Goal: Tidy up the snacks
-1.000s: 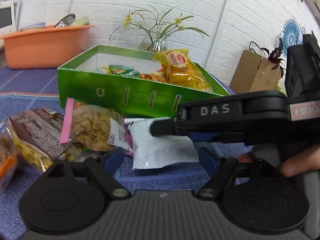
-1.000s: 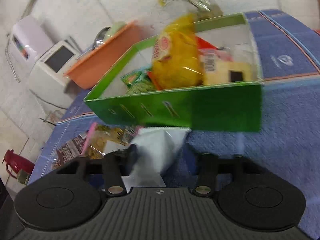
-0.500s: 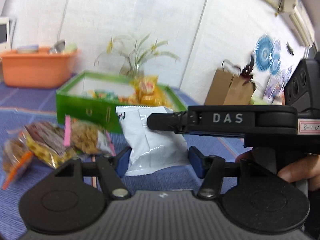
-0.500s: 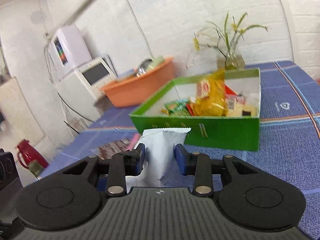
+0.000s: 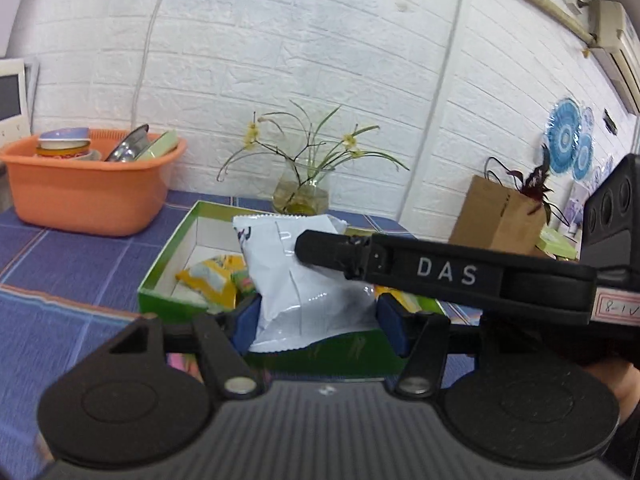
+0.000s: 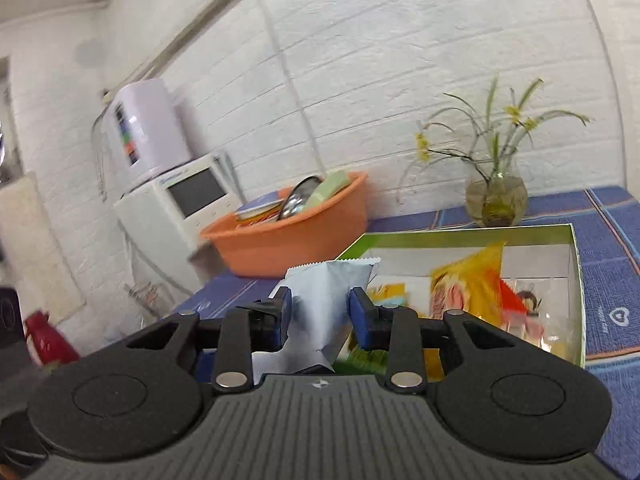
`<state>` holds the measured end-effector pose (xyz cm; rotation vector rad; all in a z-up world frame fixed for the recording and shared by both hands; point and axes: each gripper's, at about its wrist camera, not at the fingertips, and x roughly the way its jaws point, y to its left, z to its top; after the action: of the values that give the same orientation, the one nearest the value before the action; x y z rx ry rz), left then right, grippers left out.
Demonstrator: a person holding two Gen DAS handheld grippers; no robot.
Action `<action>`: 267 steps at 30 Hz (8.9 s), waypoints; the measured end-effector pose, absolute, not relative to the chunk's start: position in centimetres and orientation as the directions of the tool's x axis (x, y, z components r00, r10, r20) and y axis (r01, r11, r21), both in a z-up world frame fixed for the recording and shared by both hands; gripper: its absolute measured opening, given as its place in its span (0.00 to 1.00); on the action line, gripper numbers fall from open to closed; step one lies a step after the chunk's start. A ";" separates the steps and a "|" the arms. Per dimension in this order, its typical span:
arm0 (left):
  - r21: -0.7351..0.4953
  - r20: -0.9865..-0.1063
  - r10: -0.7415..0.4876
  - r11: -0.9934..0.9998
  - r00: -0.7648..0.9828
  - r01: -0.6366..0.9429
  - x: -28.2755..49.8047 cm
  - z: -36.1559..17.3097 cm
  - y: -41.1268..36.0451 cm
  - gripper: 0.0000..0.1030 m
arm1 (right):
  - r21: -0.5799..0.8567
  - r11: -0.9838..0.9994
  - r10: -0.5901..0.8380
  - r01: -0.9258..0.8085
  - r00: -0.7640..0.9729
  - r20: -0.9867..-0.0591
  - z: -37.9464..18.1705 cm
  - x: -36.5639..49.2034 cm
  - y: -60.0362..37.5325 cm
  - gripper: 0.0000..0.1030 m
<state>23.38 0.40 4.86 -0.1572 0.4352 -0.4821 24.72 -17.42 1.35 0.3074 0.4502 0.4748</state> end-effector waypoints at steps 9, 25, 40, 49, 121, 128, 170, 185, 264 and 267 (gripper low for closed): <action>-0.260 -0.427 -0.430 0.901 0.796 0.348 27.8 3.0 1.6 0.70 | 0.548 0.816 0.413 -0.187 0.851 -0.324 1.2 27.7 -20.5 1.00; -0.181 -0.403 -0.166 0.978 0.900 0.099 14.6 0.3 13.8 0.98 | 0.628 0.697 0.680 -0.346 0.597 -0.426 -1.4 18.8 -16.2 1.00; -0.195 -0.475 -0.195 0.974 0.858 0.114 13.8 -2.4 17.1 0.97 | 0.757 0.614 0.769 -0.224 0.387 -0.509 -5.8 19.4 -8.3 0.99; -0.152 -0.475 -0.336 0.942 0.813 0.301 17.3 -3.1 15.7 0.97 | 0.779 0.608 0.760 -0.153 0.396 -0.516 -6.6 22.1 -7.2 0.93; -0.174 -0.312 -0.133 0.981 0.941 0.081 18.2 2.6 7.1 0.86 | 0.602 0.662 0.675 -0.445 0.703 -0.223 1.5 18.9 -18.3 1.00; -0.302 -0.354 -0.126 0.953 0.927 0.014 17.5 0.0 12.0 0.90 | 0.487 0.777 0.592 -0.399 0.726 -0.350 -1.4 18.2 -16.4 1.00; -0.186 -0.520 -0.481 0.870 0.706 0.456 23.9 -3.2 3.4 0.90 | 0.488 0.819 0.554 -0.301 0.634 -0.539 -6.5 23.9 -14.5 1.00; -0.226 -0.374 -0.533 0.846 0.759 0.483 19.0 0.3 5.0 0.65 | 0.378 0.783 0.618 -0.494 0.685 -0.385 1.2 18.9 -14.1 0.32; -0.037 -0.621 -0.433 0.849 0.653 0.528 27.2 -2.8 11.0 0.99 | 0.260 0.924 0.383 -0.282 0.689 -0.615 -2.1 20.2 -13.4 1.00; 0.027 -0.623 -0.491 0.765 0.609 0.643 24.8 -3.1 8.9 0.99 | 0.256 0.931 0.365 -0.261 0.714 -0.598 -1.8 19.5 -14.4 1.00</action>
<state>24.77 8.86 -3.10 0.2592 0.6349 -0.6633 19.55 -14.43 -1.81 0.1571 0.6939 0.3482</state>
